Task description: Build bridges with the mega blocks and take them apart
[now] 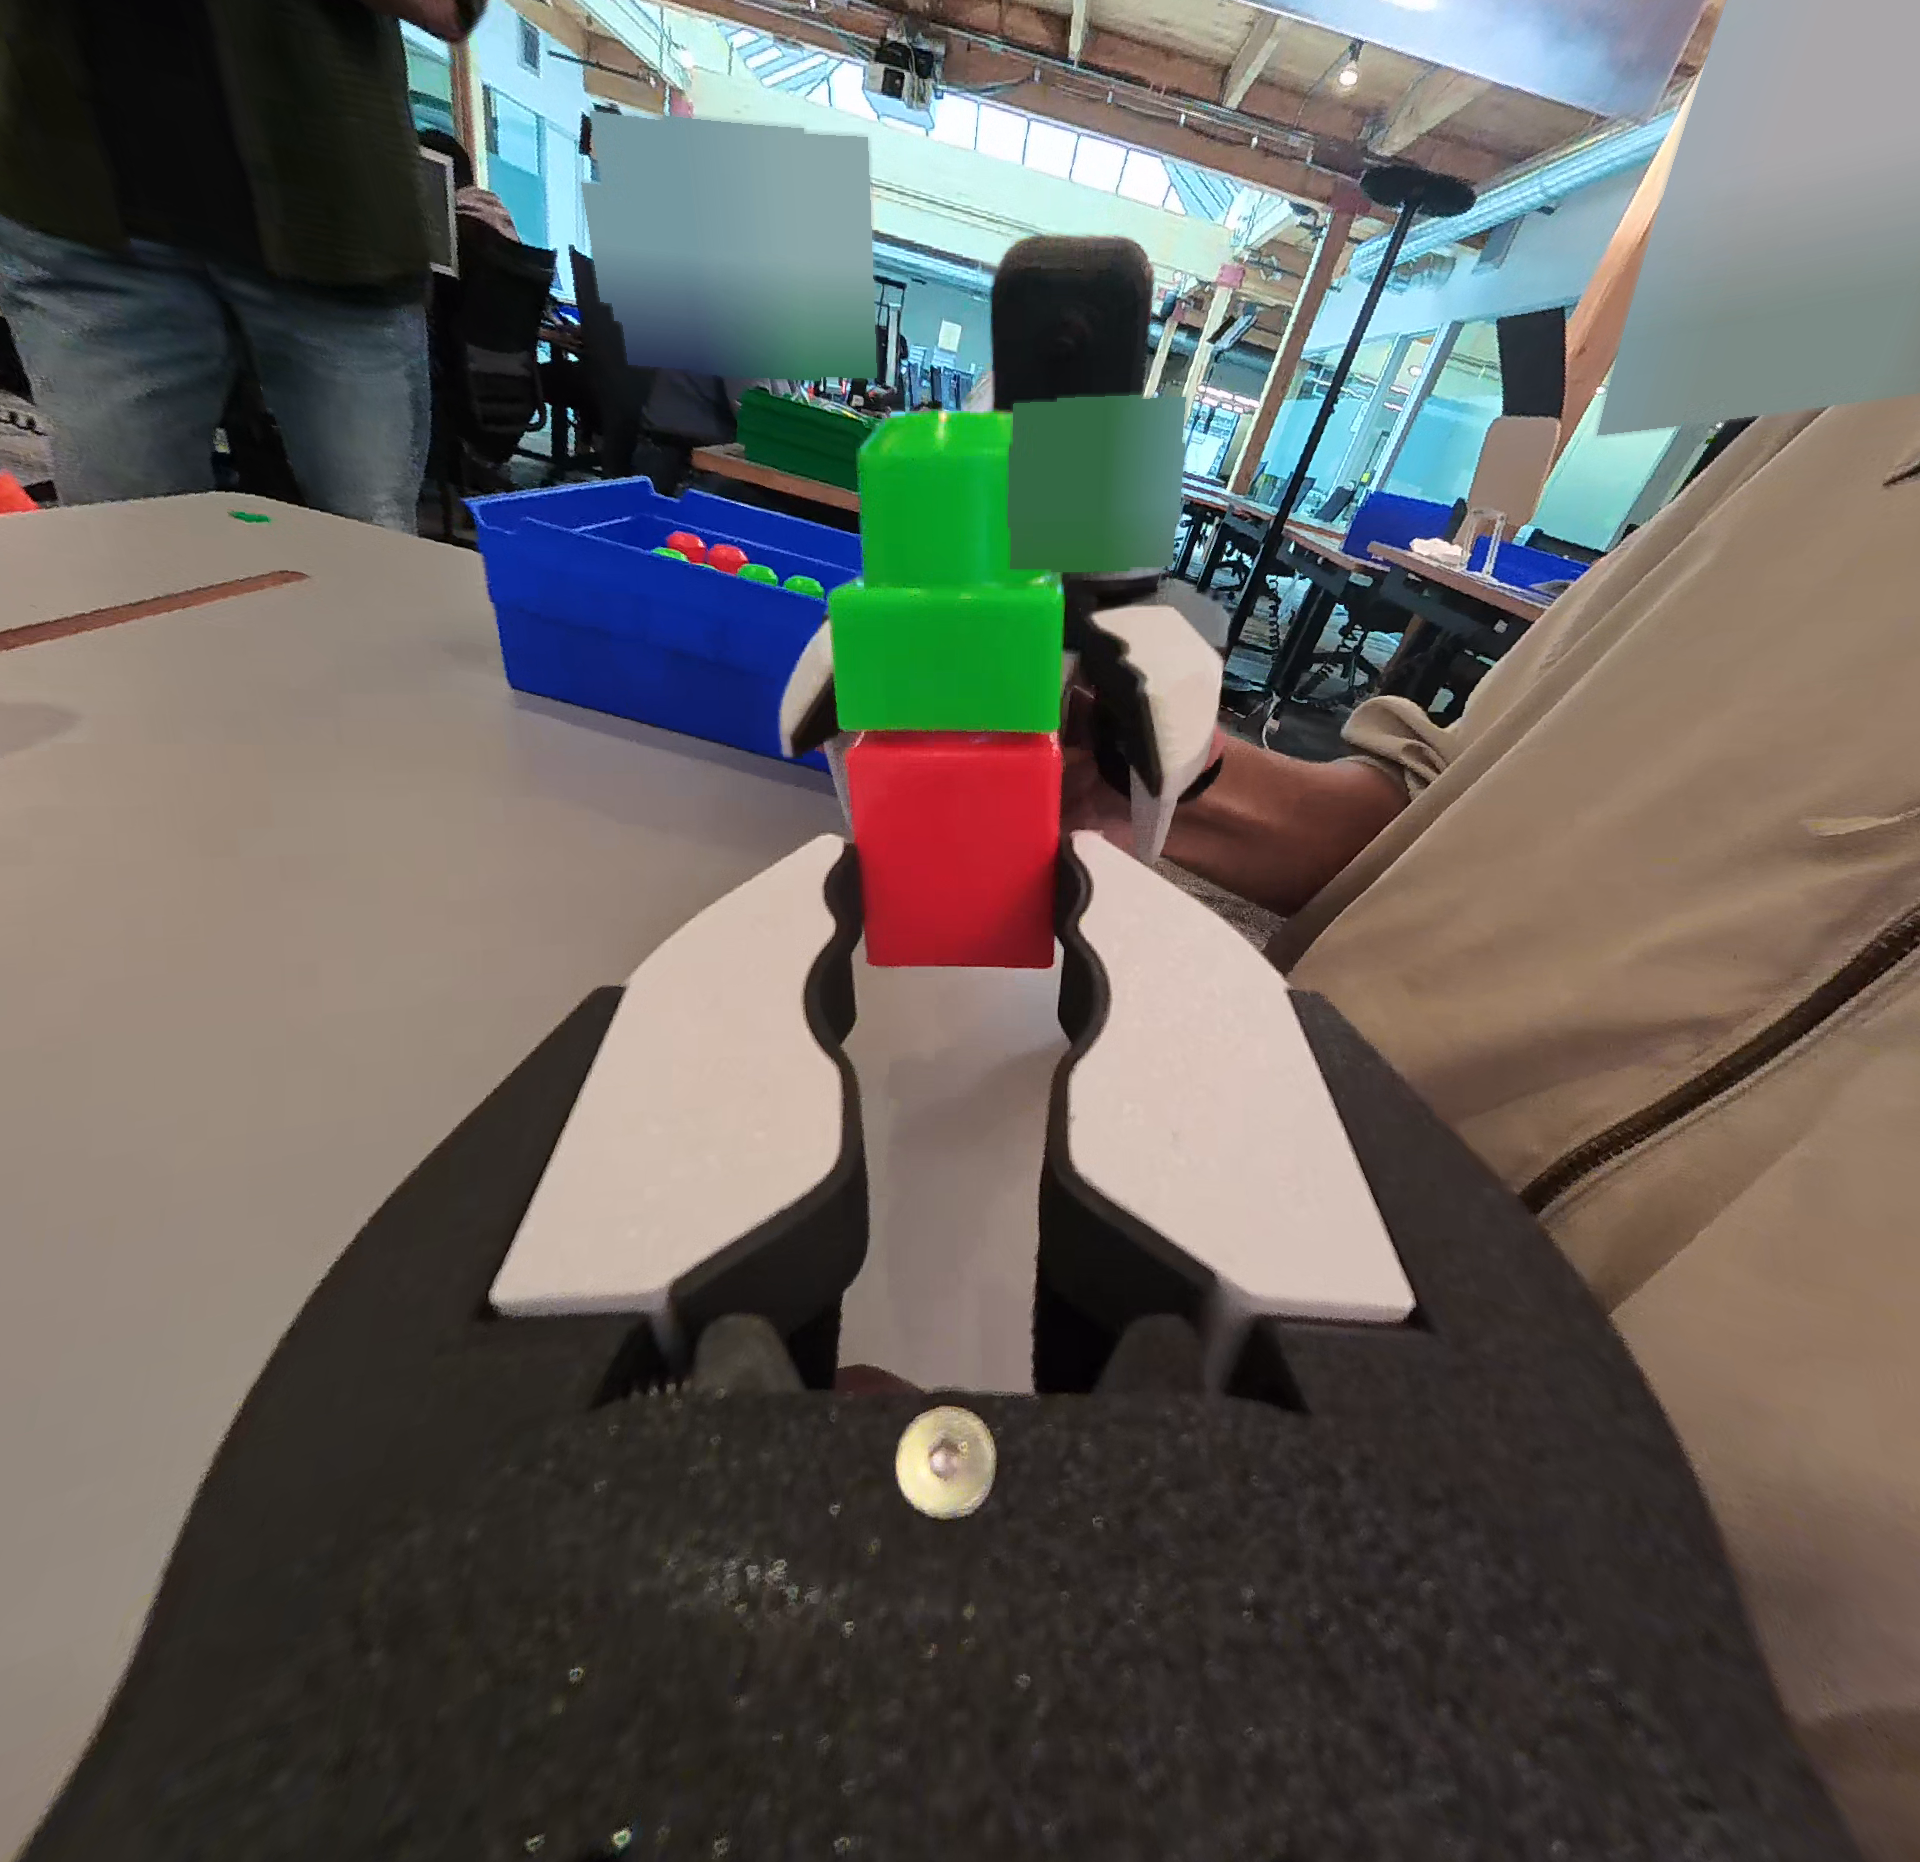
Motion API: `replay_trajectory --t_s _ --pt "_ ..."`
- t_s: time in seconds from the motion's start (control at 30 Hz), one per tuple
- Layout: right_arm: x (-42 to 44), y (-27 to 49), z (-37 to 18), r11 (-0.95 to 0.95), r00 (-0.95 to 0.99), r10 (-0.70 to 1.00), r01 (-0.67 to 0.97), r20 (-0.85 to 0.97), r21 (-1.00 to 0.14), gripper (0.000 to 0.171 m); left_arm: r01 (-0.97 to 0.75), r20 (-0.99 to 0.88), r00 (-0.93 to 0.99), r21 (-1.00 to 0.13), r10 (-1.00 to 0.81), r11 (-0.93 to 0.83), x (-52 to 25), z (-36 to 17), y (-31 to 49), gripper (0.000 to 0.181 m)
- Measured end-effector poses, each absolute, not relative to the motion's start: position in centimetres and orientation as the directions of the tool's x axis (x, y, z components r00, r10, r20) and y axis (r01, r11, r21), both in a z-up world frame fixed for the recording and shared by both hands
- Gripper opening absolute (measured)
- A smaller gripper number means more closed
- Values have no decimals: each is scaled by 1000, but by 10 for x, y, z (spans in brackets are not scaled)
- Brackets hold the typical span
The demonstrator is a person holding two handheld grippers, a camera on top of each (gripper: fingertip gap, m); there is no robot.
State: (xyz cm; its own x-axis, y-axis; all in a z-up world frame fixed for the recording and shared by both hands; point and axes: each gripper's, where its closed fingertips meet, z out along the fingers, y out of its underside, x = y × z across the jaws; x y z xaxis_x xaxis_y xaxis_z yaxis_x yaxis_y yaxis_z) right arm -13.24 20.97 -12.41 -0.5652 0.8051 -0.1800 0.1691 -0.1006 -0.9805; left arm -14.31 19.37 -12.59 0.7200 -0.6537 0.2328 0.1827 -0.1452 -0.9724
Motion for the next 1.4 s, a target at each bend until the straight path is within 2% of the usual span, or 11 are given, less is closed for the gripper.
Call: replay_trajectory --t_s 0.1,0.2,0.27,0.43,0.63,0.73,0.93,1.1,1.3,1.37,1.4 --pt "-131 223 -135 171 -457 883 94 110 -981 78 197 253 709 -967 -658 -161 -144 -126 192 35" --pt "-128 226 -127 462 -301 842 -26 447 -887 73 199 269 706 -963 -656 -181 -143 -130 193 35" --pt "-129 226 -128 565 -247 795 -32 555 -824 69 188 279 714 -960 -643 -209 -144 -135 195 35" --pt "-137 235 -138 690 -201 713 29 672 -723 77 167 320 756 -938 -571 -304 -150 -149 204 35" --pt "-149 241 -140 841 -168 540 94 825 -532 80 208 370 791 -911 -487 -355 -163 -155 213 35" --pt "-156 245 -147 885 -170 463 144 870 -443 88 225 385 804 -903 -454 -366 -167 -157 217 35" --pt "-163 246 -144 941 -122 320 153 940 -301 85 233 395 809 -895 -436 -379 -169 -160 220 35" --pt "-170 244 -151 954 -136 269 171 953 -245 90 179 353 815 -908 -460 -379 -159 -160 220 35" --pt "-172 245 -150 952 -124 262 197 957 -235 83 193 363 813 -905 -455 -378 -159 -161 222 35" --pt "-170 243 -151 955 -129 255 185 958 -230 63 206 373 809 -904 -454 -376 -159 -161 222 35" --pt "-170 242 -151 953 -141 266 186 954 -238 63 203 373 807 -903 -457 -377 -159 -161 222 35"
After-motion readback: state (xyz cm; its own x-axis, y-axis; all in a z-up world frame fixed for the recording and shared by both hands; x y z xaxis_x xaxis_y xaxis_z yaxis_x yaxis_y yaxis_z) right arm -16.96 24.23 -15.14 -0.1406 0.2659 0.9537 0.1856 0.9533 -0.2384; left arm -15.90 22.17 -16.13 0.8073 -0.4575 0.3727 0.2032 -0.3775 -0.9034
